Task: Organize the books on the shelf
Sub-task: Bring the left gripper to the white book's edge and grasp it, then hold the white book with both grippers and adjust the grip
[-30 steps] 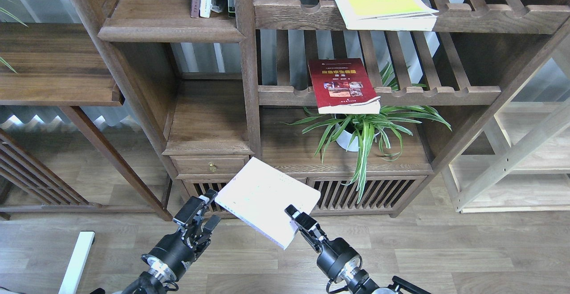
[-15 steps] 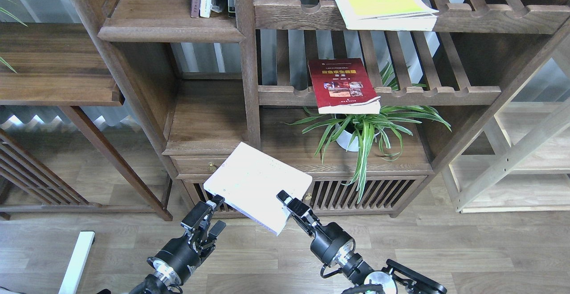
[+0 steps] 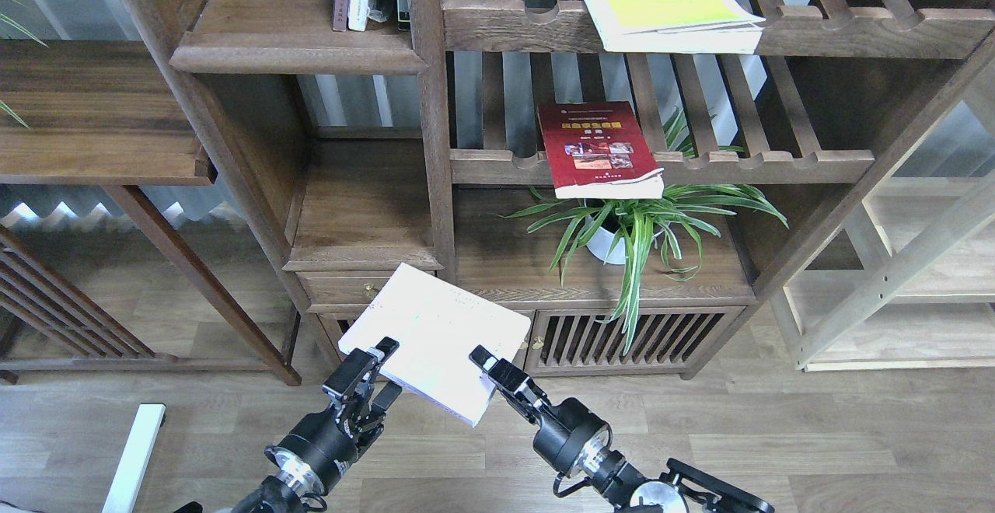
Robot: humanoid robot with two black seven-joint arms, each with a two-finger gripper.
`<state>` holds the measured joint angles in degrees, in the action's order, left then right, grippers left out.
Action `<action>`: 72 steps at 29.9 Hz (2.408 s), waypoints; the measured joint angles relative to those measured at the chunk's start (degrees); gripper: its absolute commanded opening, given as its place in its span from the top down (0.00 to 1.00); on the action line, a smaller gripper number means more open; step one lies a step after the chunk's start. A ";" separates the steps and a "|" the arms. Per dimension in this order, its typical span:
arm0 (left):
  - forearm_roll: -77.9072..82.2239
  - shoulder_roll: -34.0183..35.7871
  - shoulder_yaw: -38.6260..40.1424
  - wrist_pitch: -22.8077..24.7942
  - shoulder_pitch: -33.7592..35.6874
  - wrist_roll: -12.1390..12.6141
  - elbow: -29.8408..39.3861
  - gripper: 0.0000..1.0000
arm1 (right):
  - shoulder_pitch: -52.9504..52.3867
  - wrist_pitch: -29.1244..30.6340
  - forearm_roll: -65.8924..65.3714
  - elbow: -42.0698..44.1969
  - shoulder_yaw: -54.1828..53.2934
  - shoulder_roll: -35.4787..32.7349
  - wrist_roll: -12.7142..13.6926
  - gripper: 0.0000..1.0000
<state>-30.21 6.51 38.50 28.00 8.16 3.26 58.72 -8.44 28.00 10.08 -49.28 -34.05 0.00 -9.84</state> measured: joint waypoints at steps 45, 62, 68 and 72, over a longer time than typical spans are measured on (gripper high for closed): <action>-2.70 -1.52 1.02 0.00 1.10 7.46 -1.62 0.83 | 1.18 0.01 -0.13 -0.58 0.97 0.02 -0.03 0.96; -3.50 -0.96 1.10 0.00 0.61 7.64 -1.55 0.98 | 2.18 0.00 -0.84 -0.74 0.69 0.02 0.06 0.88; -3.48 -0.31 1.18 0.00 0.47 6.56 -1.48 0.98 | 2.93 0.01 -0.85 -0.50 -0.44 0.02 -0.06 0.66; -3.06 0.87 1.72 0.00 0.45 6.39 -1.40 0.98 | 3.64 0.00 -0.92 -0.25 -1.78 -0.03 -0.18 0.61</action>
<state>-33.27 7.38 40.22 28.00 8.60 9.64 57.32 -4.80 28.00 9.15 -49.54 -35.83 -0.03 -10.02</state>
